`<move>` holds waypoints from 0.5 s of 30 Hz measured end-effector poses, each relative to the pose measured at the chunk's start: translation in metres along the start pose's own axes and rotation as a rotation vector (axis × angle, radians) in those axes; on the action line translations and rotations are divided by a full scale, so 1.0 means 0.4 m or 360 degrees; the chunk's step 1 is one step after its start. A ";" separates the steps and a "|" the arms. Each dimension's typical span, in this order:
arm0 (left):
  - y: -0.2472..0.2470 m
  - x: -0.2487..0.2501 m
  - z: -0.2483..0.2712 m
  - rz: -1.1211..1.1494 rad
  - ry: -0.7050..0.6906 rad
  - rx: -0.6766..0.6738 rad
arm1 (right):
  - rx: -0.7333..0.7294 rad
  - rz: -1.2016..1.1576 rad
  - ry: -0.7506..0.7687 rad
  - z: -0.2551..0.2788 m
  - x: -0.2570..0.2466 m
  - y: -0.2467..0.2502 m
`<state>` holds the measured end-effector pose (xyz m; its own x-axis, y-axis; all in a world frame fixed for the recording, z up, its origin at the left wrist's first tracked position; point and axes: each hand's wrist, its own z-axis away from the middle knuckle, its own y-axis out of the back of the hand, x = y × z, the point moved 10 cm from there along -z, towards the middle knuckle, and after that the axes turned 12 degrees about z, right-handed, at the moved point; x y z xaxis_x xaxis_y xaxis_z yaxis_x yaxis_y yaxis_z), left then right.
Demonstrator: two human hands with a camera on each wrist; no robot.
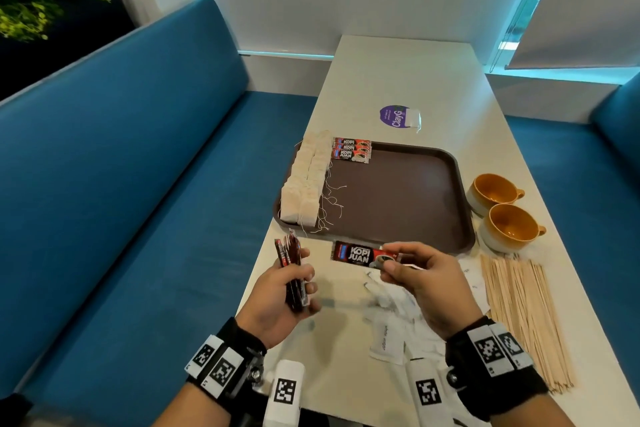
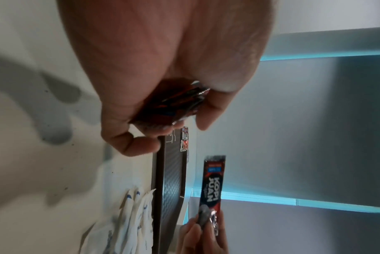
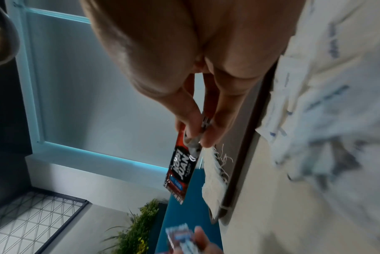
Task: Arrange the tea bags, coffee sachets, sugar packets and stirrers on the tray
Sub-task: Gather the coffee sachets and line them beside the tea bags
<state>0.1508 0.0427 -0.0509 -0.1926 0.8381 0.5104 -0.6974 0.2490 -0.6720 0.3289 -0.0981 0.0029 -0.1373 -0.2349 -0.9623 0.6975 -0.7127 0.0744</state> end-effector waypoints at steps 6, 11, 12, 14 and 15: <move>0.028 0.014 -0.044 0.0039 0.0024 0.0022 | 0.0103 0.0032 0.0014 -0.170 -0.108 0.069; 0.021 0.028 -0.079 -0.0027 0.0053 -0.0011 | 0.0228 0.0033 0.0001 -0.426 -0.132 0.085; 0.024 0.030 -0.086 -0.0087 0.0053 -0.0005 | 0.0229 0.0060 -0.0019 -0.469 -0.131 0.079; 0.028 0.040 -0.100 -0.0184 0.0032 0.0016 | 0.0212 0.0182 -0.0070 -0.545 -0.122 0.063; 0.031 0.045 -0.107 -0.0205 0.0016 0.0035 | 0.0209 0.0271 -0.0096 -0.577 -0.114 0.054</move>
<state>0.1681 0.0818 -0.0732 -0.0933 0.8048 0.5861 -0.7311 0.3442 -0.5891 0.5127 0.0498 -0.0121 -0.0701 -0.3955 -0.9158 0.6172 -0.7384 0.2717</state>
